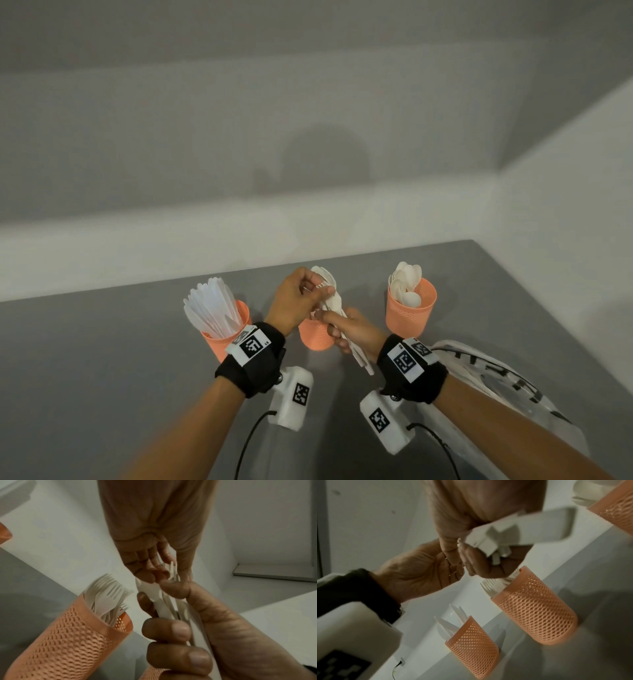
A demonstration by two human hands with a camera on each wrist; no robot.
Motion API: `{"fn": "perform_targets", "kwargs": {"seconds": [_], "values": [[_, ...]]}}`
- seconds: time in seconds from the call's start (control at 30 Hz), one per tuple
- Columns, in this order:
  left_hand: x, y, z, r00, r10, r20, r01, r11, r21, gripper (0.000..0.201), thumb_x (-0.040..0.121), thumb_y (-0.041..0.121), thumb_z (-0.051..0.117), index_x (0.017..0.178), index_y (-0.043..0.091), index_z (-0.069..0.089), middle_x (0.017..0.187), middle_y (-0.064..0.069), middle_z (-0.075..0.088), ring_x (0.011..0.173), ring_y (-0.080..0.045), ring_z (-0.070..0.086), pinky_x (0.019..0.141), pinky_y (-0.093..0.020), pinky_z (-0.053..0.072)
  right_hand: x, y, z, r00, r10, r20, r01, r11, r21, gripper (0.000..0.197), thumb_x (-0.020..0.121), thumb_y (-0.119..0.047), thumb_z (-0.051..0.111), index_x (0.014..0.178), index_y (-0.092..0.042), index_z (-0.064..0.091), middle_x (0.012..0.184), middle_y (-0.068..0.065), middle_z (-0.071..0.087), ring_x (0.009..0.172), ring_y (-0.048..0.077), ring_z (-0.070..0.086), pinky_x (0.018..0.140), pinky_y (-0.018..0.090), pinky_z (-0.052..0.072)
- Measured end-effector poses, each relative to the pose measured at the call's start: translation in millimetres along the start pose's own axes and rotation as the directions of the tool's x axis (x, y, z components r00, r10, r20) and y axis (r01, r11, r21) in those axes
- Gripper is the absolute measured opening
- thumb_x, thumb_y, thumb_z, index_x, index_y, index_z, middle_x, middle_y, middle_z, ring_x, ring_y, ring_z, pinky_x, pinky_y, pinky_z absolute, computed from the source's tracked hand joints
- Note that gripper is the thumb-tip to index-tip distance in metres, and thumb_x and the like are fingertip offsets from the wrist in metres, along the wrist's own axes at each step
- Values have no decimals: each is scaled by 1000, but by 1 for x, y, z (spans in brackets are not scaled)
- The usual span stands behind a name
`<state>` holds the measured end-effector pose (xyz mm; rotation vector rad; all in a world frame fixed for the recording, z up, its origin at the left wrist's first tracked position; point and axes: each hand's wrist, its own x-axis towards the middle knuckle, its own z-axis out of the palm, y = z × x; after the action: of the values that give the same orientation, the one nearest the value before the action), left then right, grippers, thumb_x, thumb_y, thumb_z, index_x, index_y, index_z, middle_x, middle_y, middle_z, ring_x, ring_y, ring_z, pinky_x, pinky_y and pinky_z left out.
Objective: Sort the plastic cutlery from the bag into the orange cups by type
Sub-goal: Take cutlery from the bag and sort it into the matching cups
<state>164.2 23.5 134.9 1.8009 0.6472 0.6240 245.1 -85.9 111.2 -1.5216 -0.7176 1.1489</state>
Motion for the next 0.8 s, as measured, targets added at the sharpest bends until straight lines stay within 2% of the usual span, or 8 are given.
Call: {"fn": "perform_targets", "kwargs": {"seconds": [0.13, 0.27, 0.33, 0.4, 0.5, 0.67, 0.73, 0.8], "values": [[1, 7, -5, 995, 50, -85, -50, 999, 1, 19, 83, 12, 67, 72, 18, 52, 65, 1, 55, 50, -5, 51, 51, -21, 45, -3, -1, -4, 1000, 9, 24, -11, 996, 84, 30, 92, -45, 48, 97, -16, 52, 51, -7, 37, 37, 3, 35, 37, 16, 32], [3, 14, -7, 972, -75, -224, 17, 968, -250, 16, 89, 13, 58, 79, 16, 47, 74, -4, 55, 61, -14, 55, 46, -15, 49, -7, -1, -6, 998, -70, -5, 70, 994, 85, 34, 93, -48, 44, 92, -16, 55, 48, -9, 39, 37, 3, 33, 37, 15, 30], [-2, 16, -5, 969, -189, -162, 115, 917, -382, 10, 89, 14, 59, 91, 10, 50, 81, -6, 59, 60, -11, 58, 48, -17, 50, -8, -3, -6, 993, -115, -26, 117, 990, 79, 32, 93, -46, 45, 83, -16, 52, 47, -10, 38, 35, 2, 31, 36, 15, 28], [-9, 13, 0, 973, -223, -56, 185, 903, -389, 21, 88, 15, 60, 103, 1, 54, 82, -9, 62, 51, -5, 58, 49, -17, 49, -7, -5, -4, 988, -148, -41, 151, 986, 73, 30, 94, -42, 46, 80, -16, 50, 47, -9, 37, 34, 2, 31, 34, 15, 26], [-16, 9, 8, 981, -194, 15, 191, 944, -270, 16, 91, 15, 55, 96, 1, 61, 69, -5, 57, 45, -2, 52, 52, -17, 47, -6, -5, 0, 983, -174, -49, 177, 983, 57, 26, 95, -39, 46, 80, -18, 51, 45, -11, 39, 34, 2, 32, 34, 15, 27], [-11, 24, -1, 934, -230, -273, 104, 907, -408, 24, 94, 10, 44, 74, 11, 57, 52, 4, 52, 53, -10, 51, 57, -23, 45, -8, -2, -5, 977, -173, -124, 182, 981, 63, 32, 95, -41, 42, 72, -20, 49, 45, -9, 37, 37, 3, 38, 38, 16, 34], [-8, 26, -9, 903, -279, -326, 79, 855, -512, 25, 96, 10, 36, 74, 13, 49, 61, -3, 50, 57, -15, 54, 61, -26, 47, -10, -2, -10, 981, -135, -142, 153, 980, 127, 31, 95, -39, 44, 72, -19, 50, 44, -8, 35, 37, 4, 37, 39, 16, 35], [-8, 25, -14, 901, -285, -327, 89, 859, -504, 24, 97, 12, 35, 76, 14, 46, 60, -4, 44, 44, -9, 49, 53, -24, 44, -11, -3, -14, 991, -86, -101, 104, 978, 183, 38, 94, -38, 48, 63, -18, 47, 39, -9, 33, 33, 3, 34, 37, 15, 34]]}}
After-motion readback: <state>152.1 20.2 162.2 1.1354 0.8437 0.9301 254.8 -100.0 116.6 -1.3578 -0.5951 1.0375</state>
